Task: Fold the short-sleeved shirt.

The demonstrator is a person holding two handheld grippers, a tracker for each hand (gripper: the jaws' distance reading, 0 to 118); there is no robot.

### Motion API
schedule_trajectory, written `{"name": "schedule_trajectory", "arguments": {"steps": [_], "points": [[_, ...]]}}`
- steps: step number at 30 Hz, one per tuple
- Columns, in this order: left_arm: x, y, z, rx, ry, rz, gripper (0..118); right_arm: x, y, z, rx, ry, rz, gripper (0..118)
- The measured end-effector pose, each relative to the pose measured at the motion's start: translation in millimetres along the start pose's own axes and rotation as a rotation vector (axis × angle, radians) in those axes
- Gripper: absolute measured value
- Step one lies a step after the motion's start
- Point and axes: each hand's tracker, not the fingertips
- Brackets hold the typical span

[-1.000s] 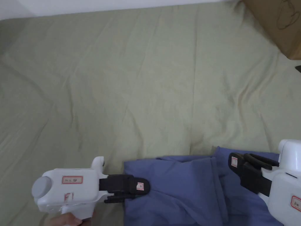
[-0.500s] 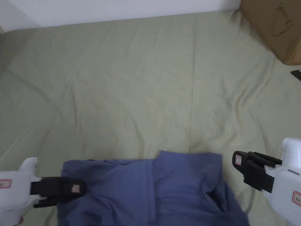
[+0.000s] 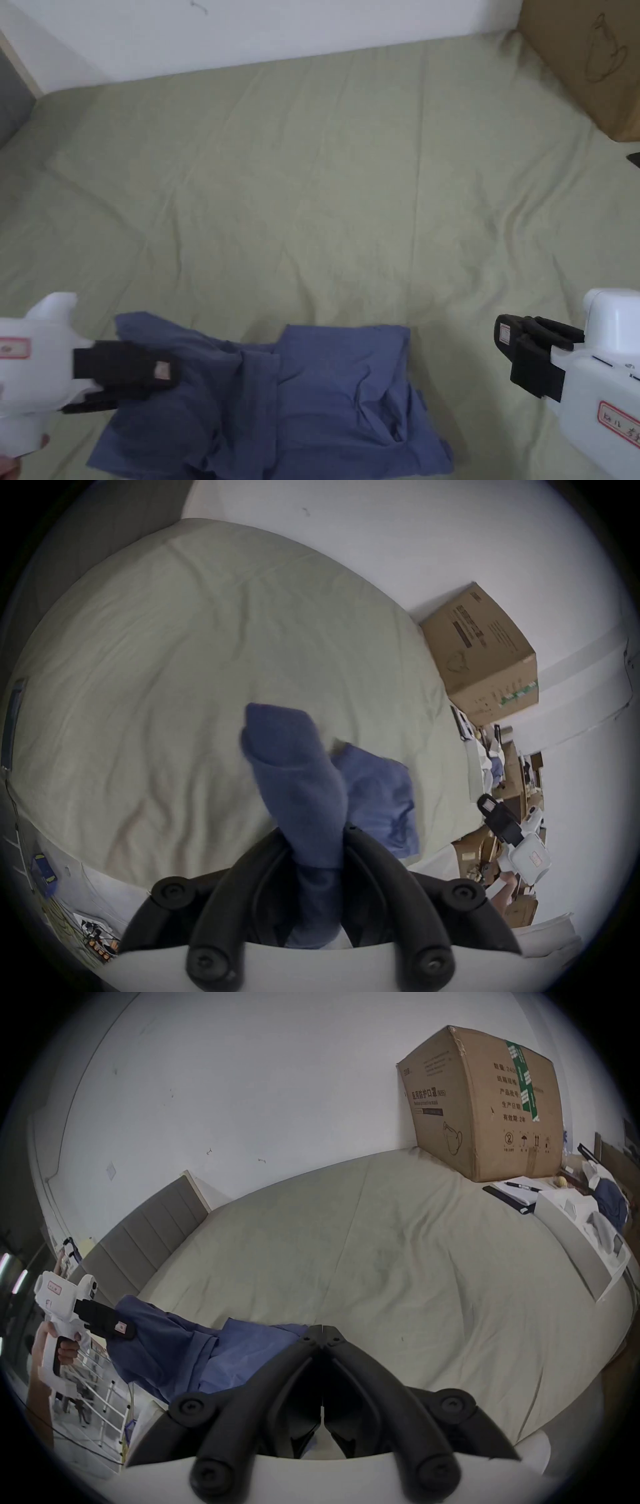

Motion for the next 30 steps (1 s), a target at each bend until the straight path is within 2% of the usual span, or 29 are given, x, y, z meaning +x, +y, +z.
{"name": "schedule_trajectory", "arguments": {"steps": [3,10,12,14,15,16,17,18,19,21,26,27,28,29,30], "points": [[42,1,-28,-0.058,-0.038,-0.065,13,5,-2,3,0.000,-0.011,-0.001,0],[95,-6,-112,-0.184,-0.111,-0.042,13,22,-6,10,0.000,-0.026,-0.045,0],[107,-11,-132,-0.244,-0.126,-0.089,17,27,-7,11,0.000,-0.031,-0.057,0],[114,-16,-146,-0.269,-0.134,-0.080,43,30,-6,12,-0.002,-0.035,-0.062,0],[114,-16,-152,-0.275,-0.165,-0.087,64,31,-6,13,-0.001,-0.039,-0.061,0],[115,-14,-157,-0.284,-0.214,-0.099,93,32,-7,13,0.000,-0.042,-0.063,0],[117,-15,-156,-0.289,-0.235,-0.098,107,33,-6,14,0.001,-0.042,-0.065,0],[118,-15,-153,-0.286,-0.244,-0.104,113,35,-6,14,0.001,-0.041,-0.067,0],[119,-12,-149,-0.273,-0.257,-0.120,113,35,-6,14,0.002,-0.042,-0.068,0],[114,-7,-134,-0.221,-0.264,-0.135,113,37,-6,14,0.003,-0.043,-0.070,0],[85,-4,-101,-0.129,-0.168,-0.122,113,39,-7,9,-0.002,-0.029,-0.087,0],[85,-7,-97,-0.111,-0.157,-0.116,109,38,-8,8,-0.004,-0.027,-0.090,0],[84,-13,-94,-0.100,-0.151,-0.124,91,37,-8,7,-0.006,-0.023,-0.092,0],[79,-18,-96,-0.086,-0.138,-0.122,58,36,-9,6,-0.008,-0.020,-0.091,0],[75,-23,-102,-0.095,-0.120,-0.124,19,36,-10,6,-0.010,-0.020,-0.090,0]]}}
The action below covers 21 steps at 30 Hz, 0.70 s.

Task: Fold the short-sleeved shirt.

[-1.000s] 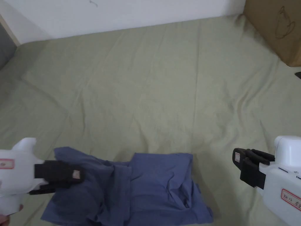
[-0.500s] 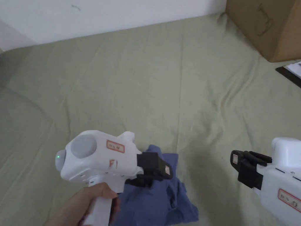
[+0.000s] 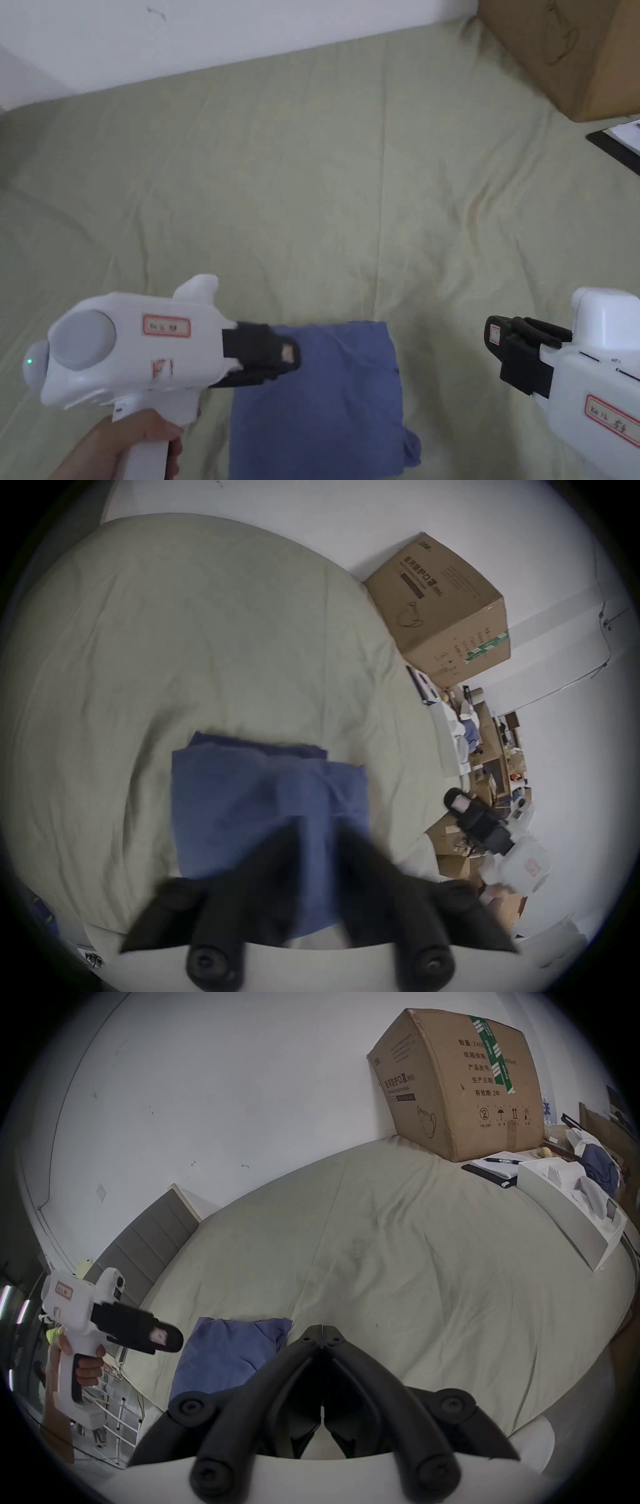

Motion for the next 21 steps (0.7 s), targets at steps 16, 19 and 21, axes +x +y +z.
{"name": "schedule_trajectory", "arguments": {"steps": [16,19,21], "points": [[34,-9,-130,-0.209,-0.052,-0.083,0,9,0,12,-0.004,-0.037,0.011,0],[48,-8,-134,-0.225,-0.064,-0.109,0,8,1,12,-0.003,-0.044,0.011,0],[54,-8,-132,-0.225,-0.084,-0.124,0,3,2,12,-0.006,-0.043,0.018,0]]}}
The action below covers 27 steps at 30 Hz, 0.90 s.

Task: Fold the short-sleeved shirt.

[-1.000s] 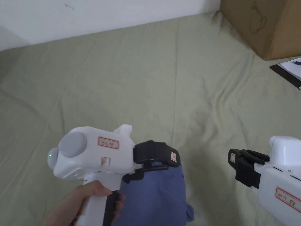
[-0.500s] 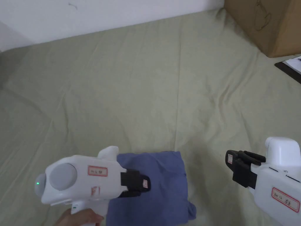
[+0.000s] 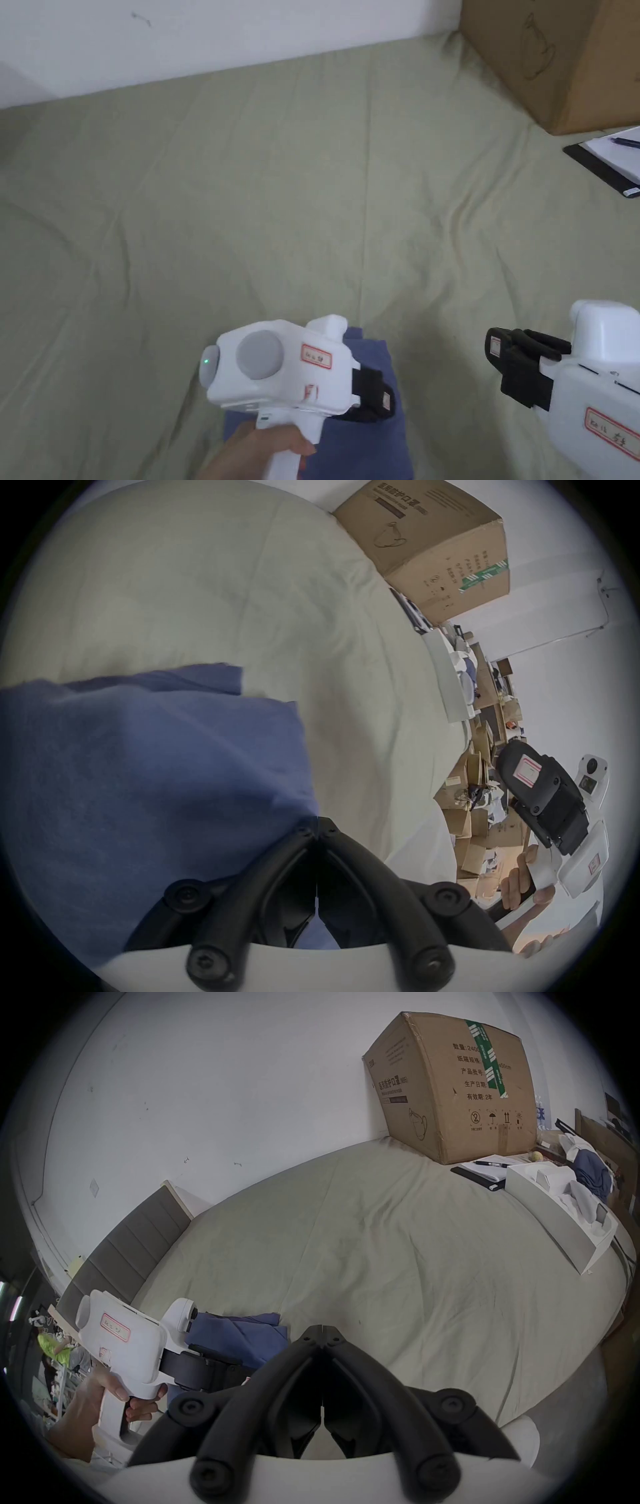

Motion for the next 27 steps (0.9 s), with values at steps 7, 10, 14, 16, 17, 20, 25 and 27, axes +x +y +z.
{"name": "schedule_trajectory", "arguments": {"steps": [7,10,14,16,17,20,25,27], "points": [[-4,-25,70,0.156,-0.070,-0.044,0,-38,-1,-12,-0.045,0.073,0.096,0],[-41,-43,112,0.239,-0.056,0.034,0,-61,-11,-29,-0.107,0.140,0.143,0],[-97,-66,156,0.298,0.019,0.136,3,-93,-30,-64,-0.219,0.165,0.244,0],[-118,-80,172,0.336,0.016,0.155,37,-104,-39,-84,-0.286,0.161,0.276,0],[-121,-85,175,0.340,0.004,0.160,61,-108,-45,-93,-0.315,0.135,0.289,0],[-141,-93,179,0.343,-0.037,0.208,110,-114,-59,-117,-0.355,0.099,0.314,0],[-171,-80,158,0.316,-0.128,0.261,110,-110,-58,-128,-0.376,0.072,0.310,0],[-182,-69,142,0.303,-0.202,0.252,110,-108,-59,-129,-0.380,0.073,0.306,0]]}}
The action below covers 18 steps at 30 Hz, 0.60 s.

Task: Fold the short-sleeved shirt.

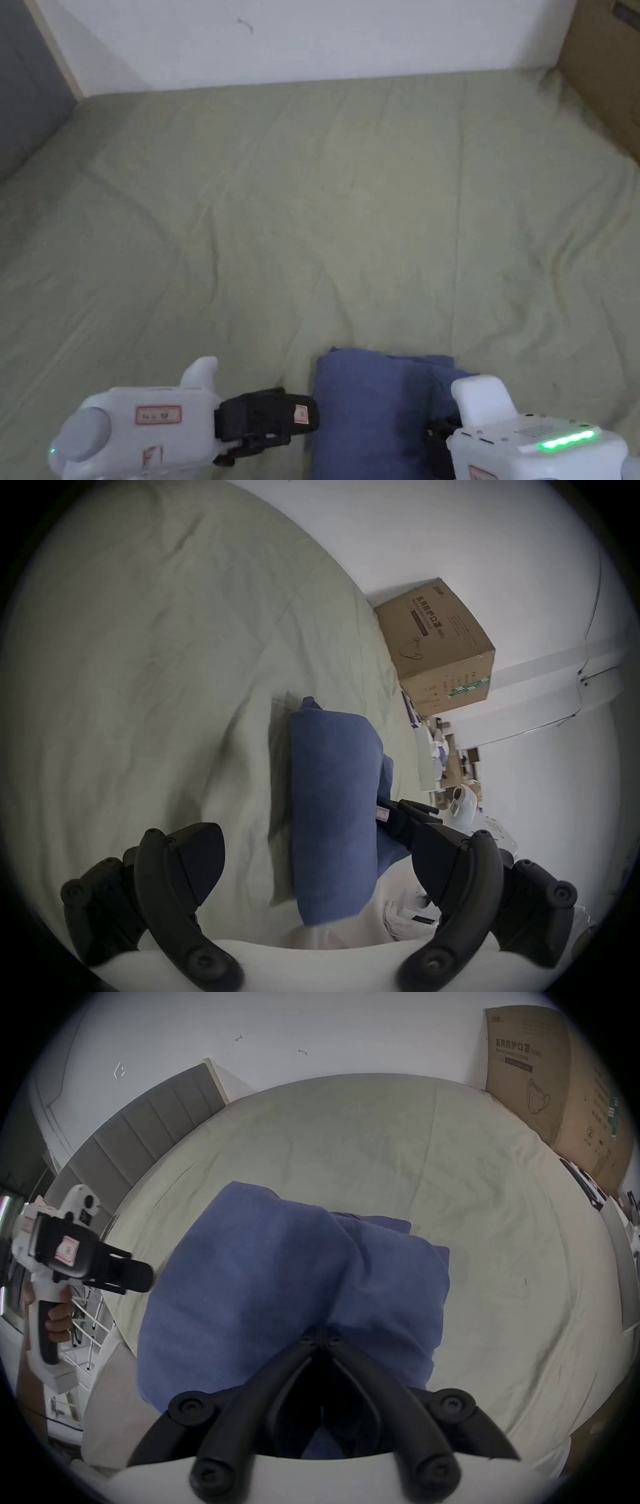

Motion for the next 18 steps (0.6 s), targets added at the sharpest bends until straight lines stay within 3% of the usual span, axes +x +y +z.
{"name": "schedule_trajectory", "arguments": {"steps": [5,8,12,15,17,18], "points": [[-18,20,-42,-0.087,-0.113,0.080,110,0,0,0,-0.007,-0.007,-0.015,0],[-16,25,-58,-0.118,-0.239,0.080,110,-1,1,0,-0.013,-0.016,-0.012,0],[-10,21,-85,-0.244,-0.284,0.047,105,-1,0,-1,-0.015,-0.023,-0.014,0],[3,16,-89,-0.245,-0.168,-0.018,85,-4,1,2,-0.013,-0.021,-0.025,0],[-4,19,-85,-0.230,-0.110,0.016,38,-4,1,5,-0.007,-0.021,-0.031,0],[-15,22,-85,-0.240,-0.126,0.089,34,-4,2,10,0.012,-0.008,-0.035,0]]}}
